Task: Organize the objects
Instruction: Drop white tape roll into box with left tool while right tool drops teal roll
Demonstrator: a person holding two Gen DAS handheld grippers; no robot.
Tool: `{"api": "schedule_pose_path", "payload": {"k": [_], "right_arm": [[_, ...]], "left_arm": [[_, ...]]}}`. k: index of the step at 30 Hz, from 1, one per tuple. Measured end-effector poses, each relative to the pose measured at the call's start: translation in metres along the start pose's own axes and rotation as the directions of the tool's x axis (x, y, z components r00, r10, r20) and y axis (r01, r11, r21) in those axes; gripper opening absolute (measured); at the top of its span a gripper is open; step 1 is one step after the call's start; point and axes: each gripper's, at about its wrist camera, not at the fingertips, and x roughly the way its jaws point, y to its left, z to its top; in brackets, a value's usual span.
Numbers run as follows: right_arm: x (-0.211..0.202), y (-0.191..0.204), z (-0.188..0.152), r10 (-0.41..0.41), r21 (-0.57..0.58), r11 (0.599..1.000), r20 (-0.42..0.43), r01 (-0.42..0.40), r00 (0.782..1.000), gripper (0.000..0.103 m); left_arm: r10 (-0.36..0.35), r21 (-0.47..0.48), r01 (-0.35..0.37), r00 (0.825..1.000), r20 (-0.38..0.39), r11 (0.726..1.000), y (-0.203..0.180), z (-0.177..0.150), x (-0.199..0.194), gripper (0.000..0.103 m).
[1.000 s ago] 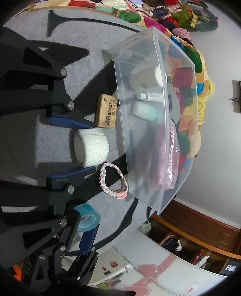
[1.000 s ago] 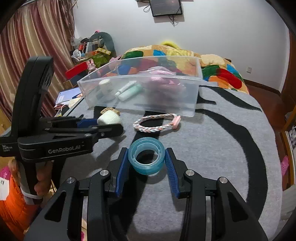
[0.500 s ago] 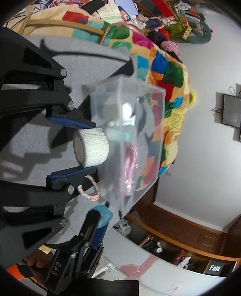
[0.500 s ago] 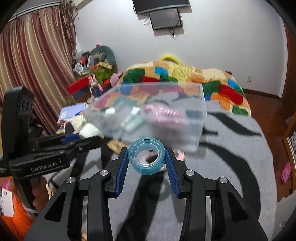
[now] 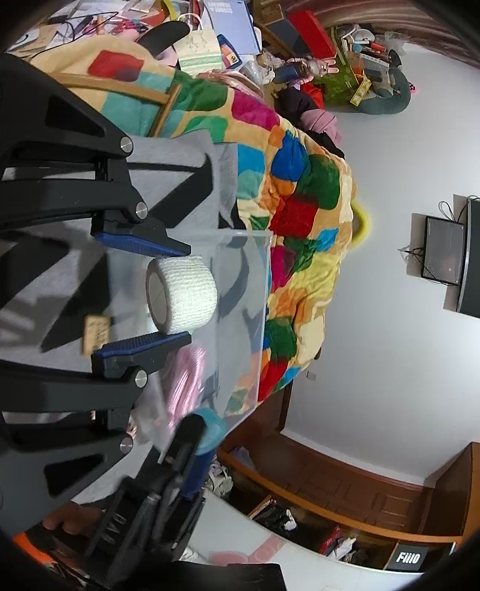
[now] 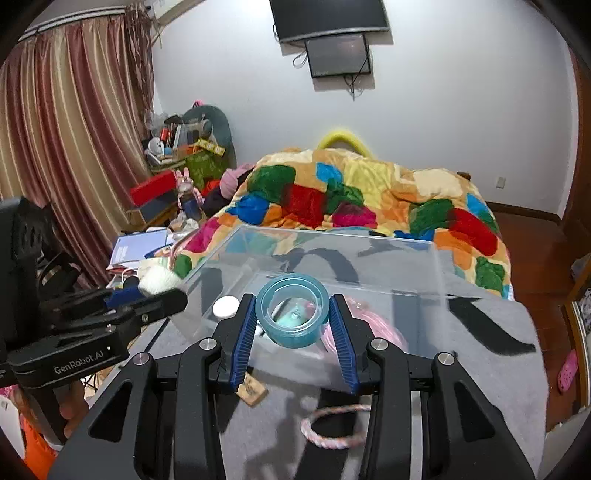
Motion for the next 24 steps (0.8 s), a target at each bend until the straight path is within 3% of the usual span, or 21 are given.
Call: {"api": "schedule_pose_path", "payload": {"k": [12,16,21,24], "right_arm": [[0.059,0.006,0.002,-0.006,-0.049,0.999,-0.129,-0.001,0.992,0.037],[0.059,0.011,-0.001,-0.007,-0.079,0.997,-0.138,-0.004,0.99,0.037],[0.046,0.011,0.001,0.008,-0.078,0.997,-0.118,-0.017,0.993,0.047],[0.032,0.009,-0.001,0.012,-0.075,0.997,-0.097,-0.019,0.995,0.048]], "left_arm": [[0.015,-0.022,-0.018,0.995,-0.095,1.0,0.013,0.024,0.061,0.039],[0.011,-0.012,-0.013,0.996,-0.09,1.0,0.008,0.02,0.057,0.051],[0.018,0.026,-0.016,0.998,-0.066,1.0,0.001,0.018,0.042,0.051],[0.021,0.048,-0.019,0.999,-0.041,0.999,-0.004,0.018,0.027,0.057]]}}
